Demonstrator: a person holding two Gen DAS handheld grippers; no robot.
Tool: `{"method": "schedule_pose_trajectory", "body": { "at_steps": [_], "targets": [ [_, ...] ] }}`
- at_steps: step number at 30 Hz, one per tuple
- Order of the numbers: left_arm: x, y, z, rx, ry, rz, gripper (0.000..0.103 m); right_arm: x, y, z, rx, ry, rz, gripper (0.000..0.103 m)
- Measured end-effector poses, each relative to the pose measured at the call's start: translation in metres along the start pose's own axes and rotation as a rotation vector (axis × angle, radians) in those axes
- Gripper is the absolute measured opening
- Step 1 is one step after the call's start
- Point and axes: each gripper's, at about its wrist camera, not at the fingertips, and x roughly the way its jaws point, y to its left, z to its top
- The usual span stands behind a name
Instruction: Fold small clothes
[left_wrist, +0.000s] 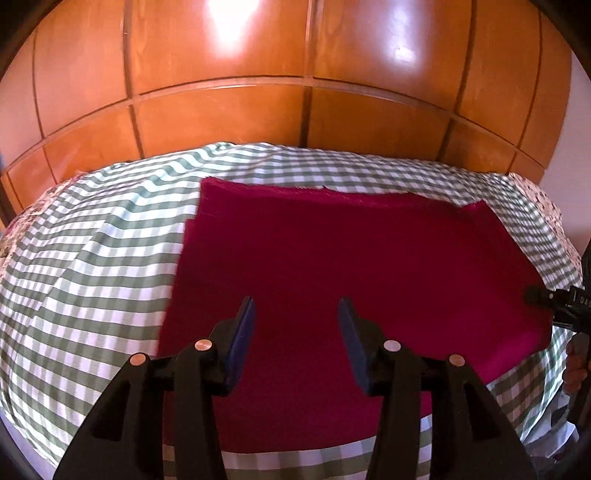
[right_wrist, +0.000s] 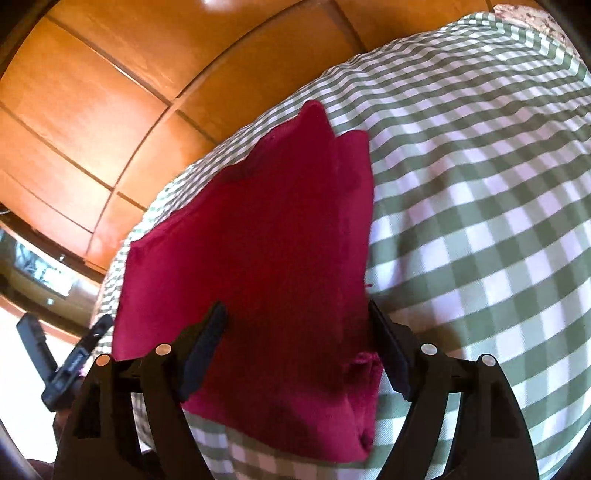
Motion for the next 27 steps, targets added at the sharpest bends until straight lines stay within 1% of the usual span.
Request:
{"method": "schedule_pose_trajectory", "body": {
  "at_steps": [1, 3, 5, 7, 8, 13, 17, 19, 21, 24, 27],
  "targets": [
    [0.003, -0.002, -0.001, 0.005, 0.010, -0.005, 0.046, 0.002, 0.003, 0.000, -0.007, 0.008, 0.004, 0.068],
    [0.009, -0.005, -0.003, 0.006, 0.028, -0.015, 0.046, 0.007, 0.010, 0.000, -0.025, 0.021, 0.009, 0.060],
    [0.016, -0.006, -0.006, 0.005, 0.052, -0.023, 0.046, 0.011, 0.017, -0.001, -0.037, 0.028, 0.010, 0.045],
    [0.023, -0.005, -0.009, -0.001, 0.070, -0.028, 0.047, 0.010, 0.026, 0.001, -0.049, 0.029, 0.025, 0.036],
    [0.025, -0.005, -0.009, -0.003, 0.074, -0.032, 0.047, 0.008, 0.032, 0.002, -0.061, 0.025, 0.033, 0.034],
    [0.028, 0.004, -0.010, -0.036, 0.079, -0.089, 0.049, -0.011, 0.084, 0.014, -0.162, -0.022, 0.092, 0.031],
    [0.021, 0.024, -0.008, -0.114, 0.083, -0.183, 0.049, -0.015, 0.133, 0.024, -0.252, -0.043, 0.118, 0.031],
    [0.012, 0.041, -0.007, -0.172, 0.072, -0.213, 0.049, -0.009, 0.161, 0.028, -0.301, -0.040, 0.131, 0.031],
    [0.004, 0.055, -0.008, -0.208, 0.058, -0.222, 0.050, -0.001, 0.183, 0.029, -0.343, -0.027, 0.141, 0.030],
    [-0.011, 0.086, -0.013, -0.274, 0.043, -0.232, 0.050, 0.022, 0.216, 0.029, -0.397, 0.004, 0.159, 0.030],
    [-0.022, 0.112, -0.020, -0.332, 0.031, -0.238, 0.050, 0.047, 0.243, 0.022, -0.444, 0.047, 0.166, 0.030]
  ]
}}
